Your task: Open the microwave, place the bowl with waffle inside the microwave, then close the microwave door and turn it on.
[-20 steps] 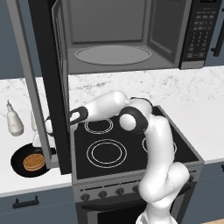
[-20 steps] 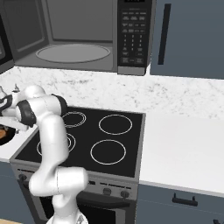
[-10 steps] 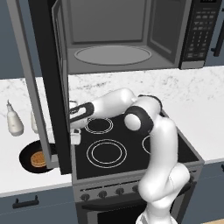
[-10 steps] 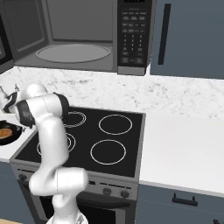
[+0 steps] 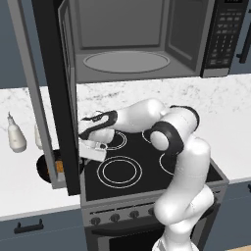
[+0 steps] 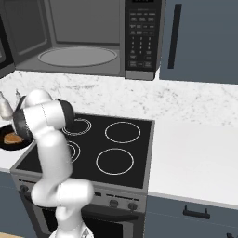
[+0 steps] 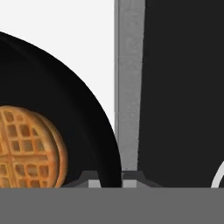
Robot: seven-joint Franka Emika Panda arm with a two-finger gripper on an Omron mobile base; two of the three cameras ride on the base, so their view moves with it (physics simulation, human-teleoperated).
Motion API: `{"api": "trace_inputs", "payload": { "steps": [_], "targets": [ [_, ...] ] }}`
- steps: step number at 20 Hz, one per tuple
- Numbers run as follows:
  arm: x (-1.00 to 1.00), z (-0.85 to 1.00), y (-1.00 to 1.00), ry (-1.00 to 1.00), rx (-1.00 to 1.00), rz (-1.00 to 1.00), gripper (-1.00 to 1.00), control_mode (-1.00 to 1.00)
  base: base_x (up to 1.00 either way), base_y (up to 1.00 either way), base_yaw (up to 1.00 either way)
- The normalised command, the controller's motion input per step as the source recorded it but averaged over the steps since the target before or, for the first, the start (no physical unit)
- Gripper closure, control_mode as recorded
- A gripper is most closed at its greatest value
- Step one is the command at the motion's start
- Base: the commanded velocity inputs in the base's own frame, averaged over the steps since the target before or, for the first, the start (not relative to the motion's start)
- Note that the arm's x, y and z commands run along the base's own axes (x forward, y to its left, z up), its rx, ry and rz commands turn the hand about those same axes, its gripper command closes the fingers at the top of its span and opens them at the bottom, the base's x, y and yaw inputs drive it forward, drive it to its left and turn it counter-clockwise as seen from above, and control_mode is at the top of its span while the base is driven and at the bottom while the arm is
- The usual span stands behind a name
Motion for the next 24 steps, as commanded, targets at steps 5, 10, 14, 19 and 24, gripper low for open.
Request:
{"api": "trace_inputs", "payload": {
  "steps": [5, 10, 14, 19, 24],
  "targets": [
    [-0.35, 0.85, -0.69, -0.02, 0.18, -0.14, 1.00, -1.00, 0.00, 0.00, 0.00],
    [-0.39, 1.00, -0.56, 0.01, 0.02, -0.07, 1.00, -1.00, 0.00, 0.00, 0.00],
    [-0.44, 0.82, -0.82, 0.07, -0.09, -0.10, 1.00, -1.00, 0.00, 0.00, 0.00],
    [-0.30, 0.56, -0.99, 0.11, -0.22, -0.23, 1.00, -1.00, 0.00, 0.00, 0.00],
    [-0.44, 0.25, -1.00, 0.01, -0.18, -0.29, 1.00, -1.00, 0.00, 0.00, 0.00]
  ]
}}
